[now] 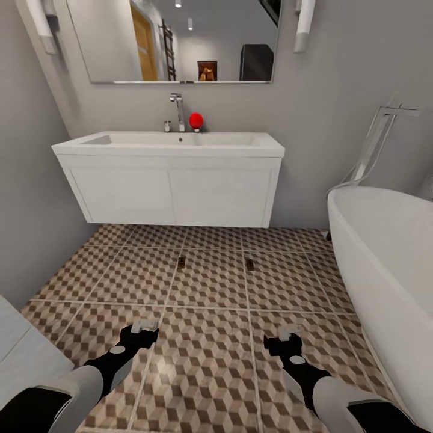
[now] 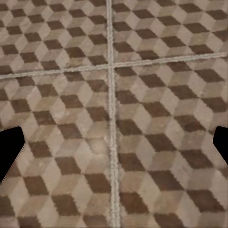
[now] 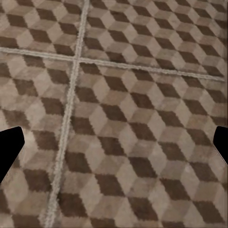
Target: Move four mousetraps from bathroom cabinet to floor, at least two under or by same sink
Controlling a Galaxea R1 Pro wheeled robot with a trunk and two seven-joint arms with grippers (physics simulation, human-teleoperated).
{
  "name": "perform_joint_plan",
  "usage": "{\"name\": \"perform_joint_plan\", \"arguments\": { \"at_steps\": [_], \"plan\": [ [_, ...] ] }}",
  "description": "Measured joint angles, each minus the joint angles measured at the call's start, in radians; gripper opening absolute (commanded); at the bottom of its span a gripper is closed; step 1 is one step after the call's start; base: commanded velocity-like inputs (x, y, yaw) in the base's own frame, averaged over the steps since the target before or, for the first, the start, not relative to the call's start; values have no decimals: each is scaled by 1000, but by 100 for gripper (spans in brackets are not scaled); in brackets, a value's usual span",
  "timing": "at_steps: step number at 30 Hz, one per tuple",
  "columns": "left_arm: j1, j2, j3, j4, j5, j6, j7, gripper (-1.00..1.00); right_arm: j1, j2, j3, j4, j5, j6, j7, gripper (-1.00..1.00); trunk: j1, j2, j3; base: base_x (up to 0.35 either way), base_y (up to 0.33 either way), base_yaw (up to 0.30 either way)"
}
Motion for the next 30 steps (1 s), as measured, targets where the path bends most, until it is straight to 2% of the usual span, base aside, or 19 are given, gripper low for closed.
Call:
{"name": "perform_joint_plan", "arguments": {
  "at_steps": [30],
  "plan": [
    [0,2,0,0,0,-5,-3,100,0,2,0,0,-4,0,0,100,-13,7,116,0,0,0]
  ]
}}
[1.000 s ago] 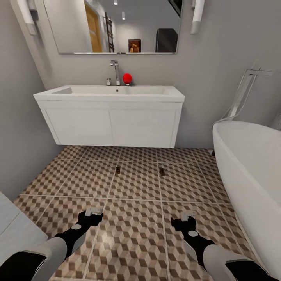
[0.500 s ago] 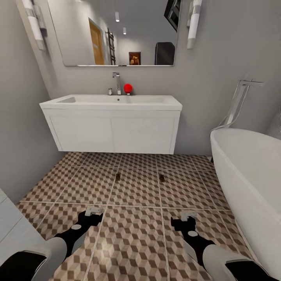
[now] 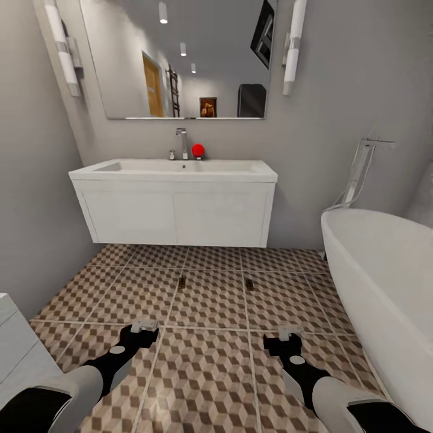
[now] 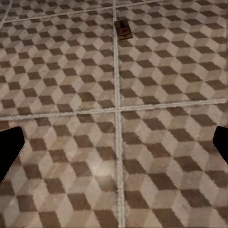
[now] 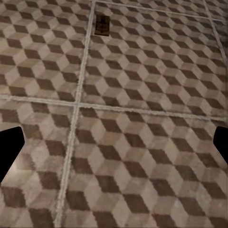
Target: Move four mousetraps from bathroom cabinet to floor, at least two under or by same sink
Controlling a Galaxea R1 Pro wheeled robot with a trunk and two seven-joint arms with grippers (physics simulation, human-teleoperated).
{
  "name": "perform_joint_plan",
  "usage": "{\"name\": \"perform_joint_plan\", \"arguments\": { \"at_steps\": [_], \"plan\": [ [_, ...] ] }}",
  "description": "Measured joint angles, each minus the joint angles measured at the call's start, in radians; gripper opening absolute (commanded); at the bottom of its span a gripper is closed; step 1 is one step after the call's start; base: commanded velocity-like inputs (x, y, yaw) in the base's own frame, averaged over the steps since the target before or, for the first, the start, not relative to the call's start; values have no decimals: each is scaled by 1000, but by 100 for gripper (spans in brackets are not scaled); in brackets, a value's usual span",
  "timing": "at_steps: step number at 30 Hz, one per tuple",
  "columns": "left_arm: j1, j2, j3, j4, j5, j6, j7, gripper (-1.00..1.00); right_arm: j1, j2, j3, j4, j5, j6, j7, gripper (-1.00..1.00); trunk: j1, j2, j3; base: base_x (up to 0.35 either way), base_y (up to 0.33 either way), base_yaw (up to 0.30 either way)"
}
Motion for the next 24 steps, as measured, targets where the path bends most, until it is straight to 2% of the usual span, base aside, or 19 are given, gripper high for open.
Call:
{"name": "perform_joint_plan", "arguments": {
  "at_steps": [16,24],
  "plan": [
    [-1,1,0,0,0,-5,-4,100,0,1,0,0,-2,6,1,100,-7,4,62,0,0,0],
    [0,1,0,1,2,1,-6,100,0,-1,-1,10,-6,6,1,100,-38,60,87,0,0,0]
  ]
}}
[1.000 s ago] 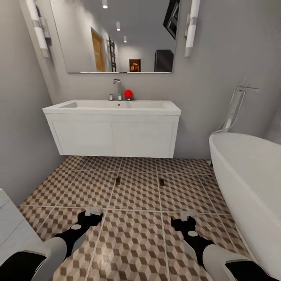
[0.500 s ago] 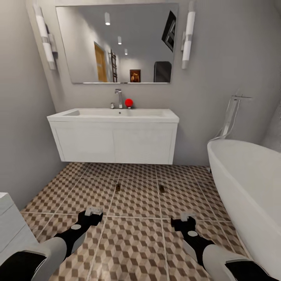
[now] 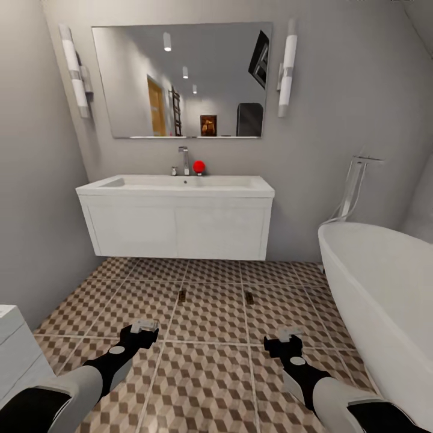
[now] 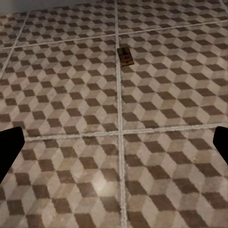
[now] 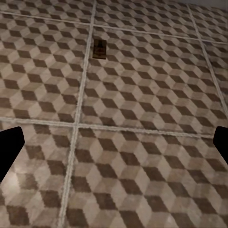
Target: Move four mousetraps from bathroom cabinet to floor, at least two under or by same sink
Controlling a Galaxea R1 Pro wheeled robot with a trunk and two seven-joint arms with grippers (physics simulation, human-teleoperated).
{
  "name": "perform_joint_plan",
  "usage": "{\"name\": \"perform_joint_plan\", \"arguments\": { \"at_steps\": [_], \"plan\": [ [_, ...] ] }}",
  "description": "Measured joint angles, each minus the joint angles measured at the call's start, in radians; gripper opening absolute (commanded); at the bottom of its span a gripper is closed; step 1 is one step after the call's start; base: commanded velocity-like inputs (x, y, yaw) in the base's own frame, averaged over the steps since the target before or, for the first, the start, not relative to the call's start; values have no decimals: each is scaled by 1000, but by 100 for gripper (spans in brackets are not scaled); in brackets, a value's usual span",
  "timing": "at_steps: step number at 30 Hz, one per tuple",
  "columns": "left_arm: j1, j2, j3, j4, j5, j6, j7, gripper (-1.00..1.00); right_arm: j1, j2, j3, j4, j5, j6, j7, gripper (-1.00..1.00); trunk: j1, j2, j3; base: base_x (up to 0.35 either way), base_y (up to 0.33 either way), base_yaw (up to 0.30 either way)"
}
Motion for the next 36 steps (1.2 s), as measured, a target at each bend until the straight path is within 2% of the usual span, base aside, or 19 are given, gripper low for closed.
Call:
{"name": "perform_joint_plan", "arguments": {
  "at_steps": [8,12,14,21,36],
  "plan": [
    [2,6,0,0,1,3,-1,100,5,0,0,6,-2,1,0,100,-31,56,25,0,0,0],
    [2,17,0,0,2,2,-1,100,7,-1,-1,14,-3,1,1,100,-46,84,38,0,0,0],
    [1,31,1,0,5,1,1,100,8,-6,-1,33,-3,1,1,100,-54,98,44,0,0,0],
    [1,45,2,0,8,1,3,100,9,-10,-1,41,-3,2,1,100,-81,147,66,0,0,0],
    [1,49,7,0,17,1,4,100,9,-10,-1,44,-4,3,6,100,-138,252,113,0,0,0]
  ]
}}
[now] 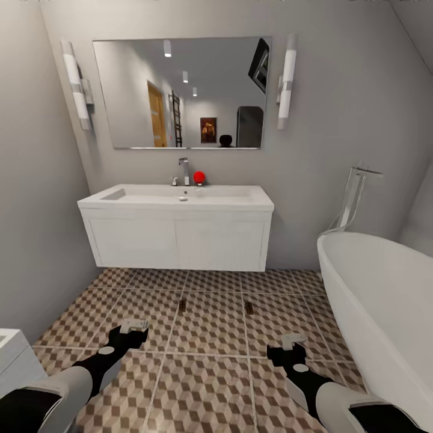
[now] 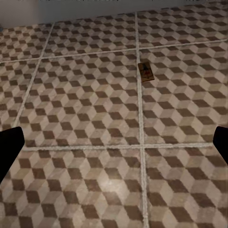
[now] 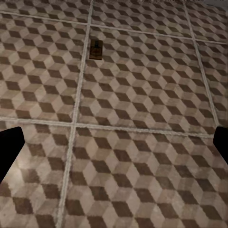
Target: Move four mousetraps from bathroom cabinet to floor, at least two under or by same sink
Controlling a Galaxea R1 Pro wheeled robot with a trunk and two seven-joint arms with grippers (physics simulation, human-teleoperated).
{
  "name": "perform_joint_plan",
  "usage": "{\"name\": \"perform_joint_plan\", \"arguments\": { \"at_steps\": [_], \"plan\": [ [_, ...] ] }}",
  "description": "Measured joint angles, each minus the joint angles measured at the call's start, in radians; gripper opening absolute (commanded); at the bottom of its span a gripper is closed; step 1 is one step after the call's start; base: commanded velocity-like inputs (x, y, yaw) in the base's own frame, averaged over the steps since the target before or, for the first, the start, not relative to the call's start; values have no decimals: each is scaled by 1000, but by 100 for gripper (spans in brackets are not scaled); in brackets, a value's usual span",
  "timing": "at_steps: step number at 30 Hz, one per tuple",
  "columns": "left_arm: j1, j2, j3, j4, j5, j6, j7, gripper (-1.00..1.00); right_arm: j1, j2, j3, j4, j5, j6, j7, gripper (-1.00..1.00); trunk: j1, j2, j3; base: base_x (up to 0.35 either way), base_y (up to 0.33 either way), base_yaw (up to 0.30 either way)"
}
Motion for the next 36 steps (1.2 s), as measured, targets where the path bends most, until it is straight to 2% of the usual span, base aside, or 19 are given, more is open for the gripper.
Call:
{"name": "perform_joint_plan", "arguments": {
  "at_steps": [36],
  "plan": [
    [0,-5,2,-2,2,0,2,100,0,14,-1,-4,-1,-6,-55,100,-138,252,113,0,0,0]
  ]
}}
